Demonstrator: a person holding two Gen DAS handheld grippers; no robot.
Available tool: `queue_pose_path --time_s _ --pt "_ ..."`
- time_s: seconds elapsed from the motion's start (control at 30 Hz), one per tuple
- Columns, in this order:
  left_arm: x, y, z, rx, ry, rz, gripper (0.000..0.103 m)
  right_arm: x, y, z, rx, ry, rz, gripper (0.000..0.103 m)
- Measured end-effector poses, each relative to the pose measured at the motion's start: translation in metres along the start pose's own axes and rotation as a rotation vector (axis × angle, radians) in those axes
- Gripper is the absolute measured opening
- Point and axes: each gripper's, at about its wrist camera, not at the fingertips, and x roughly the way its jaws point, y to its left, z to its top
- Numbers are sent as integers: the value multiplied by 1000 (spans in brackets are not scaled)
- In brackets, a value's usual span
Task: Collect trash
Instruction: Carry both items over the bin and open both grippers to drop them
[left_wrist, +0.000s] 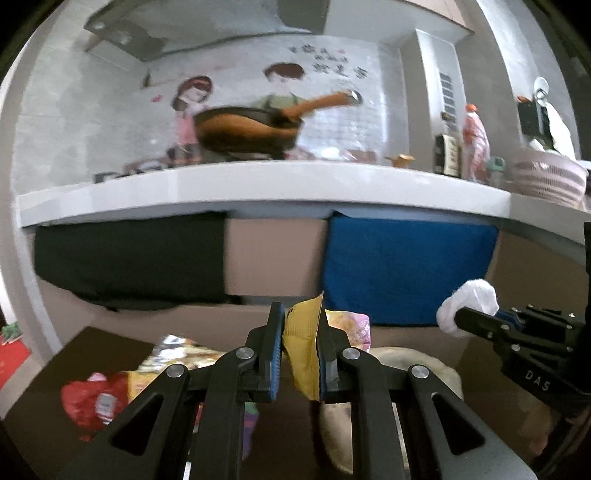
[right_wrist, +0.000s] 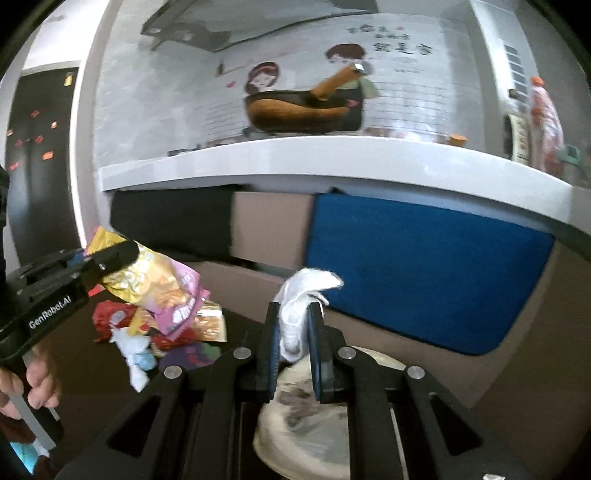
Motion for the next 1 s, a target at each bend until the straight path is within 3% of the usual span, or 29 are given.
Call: queue_pose_path --time_s 0.4,0.67,0.87,1.0 --pt "65 -31 -36 -3 160 -100 15 15 -53 -39 92 59 -61 13" --pt "133 -41 -71 -47 351 -182 15 53 -74 -63 169 141 -26 13" --pt "182 -47 -97 -70 480 -249 15 96 -93 -90 226 254 12 13" --pt "209 -53 -120 -82 593 -271 15 121 -98 -102 236 320 -8 13"
